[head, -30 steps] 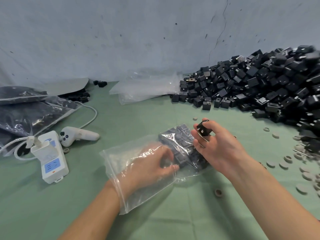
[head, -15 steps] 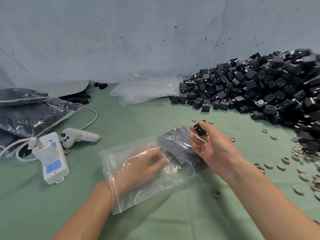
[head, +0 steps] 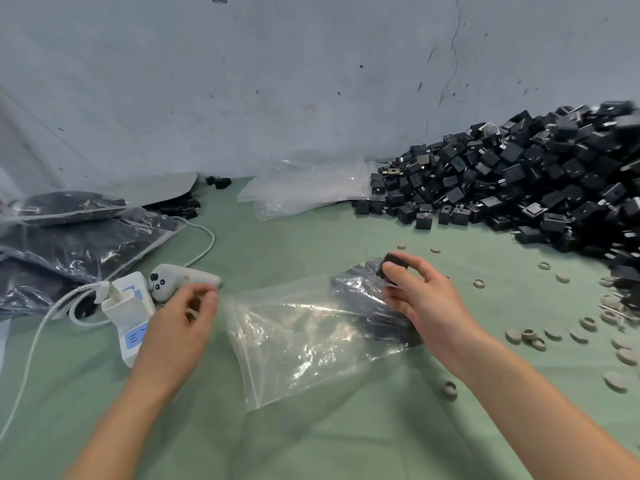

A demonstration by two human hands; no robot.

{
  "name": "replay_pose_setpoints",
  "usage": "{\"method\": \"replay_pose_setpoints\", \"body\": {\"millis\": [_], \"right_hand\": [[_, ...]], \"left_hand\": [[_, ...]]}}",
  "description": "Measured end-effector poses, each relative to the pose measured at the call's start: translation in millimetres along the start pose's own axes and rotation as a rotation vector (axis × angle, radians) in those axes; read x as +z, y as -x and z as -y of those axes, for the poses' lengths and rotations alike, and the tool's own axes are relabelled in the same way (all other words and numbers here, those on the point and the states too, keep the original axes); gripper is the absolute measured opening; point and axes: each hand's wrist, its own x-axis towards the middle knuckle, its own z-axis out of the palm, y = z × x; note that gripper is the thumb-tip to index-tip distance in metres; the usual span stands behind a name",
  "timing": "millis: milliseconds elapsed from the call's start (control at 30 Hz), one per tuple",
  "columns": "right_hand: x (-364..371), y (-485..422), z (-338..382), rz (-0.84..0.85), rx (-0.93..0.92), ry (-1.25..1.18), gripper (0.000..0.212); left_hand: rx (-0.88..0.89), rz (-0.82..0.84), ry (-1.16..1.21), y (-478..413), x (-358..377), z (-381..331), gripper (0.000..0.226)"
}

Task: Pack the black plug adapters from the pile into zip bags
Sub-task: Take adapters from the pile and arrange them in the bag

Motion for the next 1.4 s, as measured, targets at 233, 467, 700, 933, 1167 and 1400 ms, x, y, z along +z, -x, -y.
{"method": "replay_pose_setpoints", "body": {"millis": [233, 467, 700, 933, 1167, 1400], "right_hand": [[16, 9, -1, 0.199, 0.041, -0.043, 0.027], [26, 21, -7, 0.362, -0.014, 0.18, 0.051], [27, 28, -10, 0.374, -0.184, 0.39, 0.015], [15, 21, -2, 0.318, -0.335, 0.536, 0.019], [-17, 1, 5, 0.103, -0.434, 0.833, 0.023], [-41, -13, -1, 0.062, -0.412, 1.22, 0.029]], "left_hand": [[0.308, 0.029, 0.112, 16, 13, -53, 0.025], [0.499, 0.179, -0.171, 40, 43, -75, 0.047], [0.488, 0.182, -0.138, 49, 47, -81, 0.04], [0.285, 0.159, -0.084, 32, 15, -65, 0.029], [-0.143, 0.314, -0.321, 20, -31, 4, 0.026], [0.136, 0.469, -0.407, 39, -13, 8, 0.048]]}}
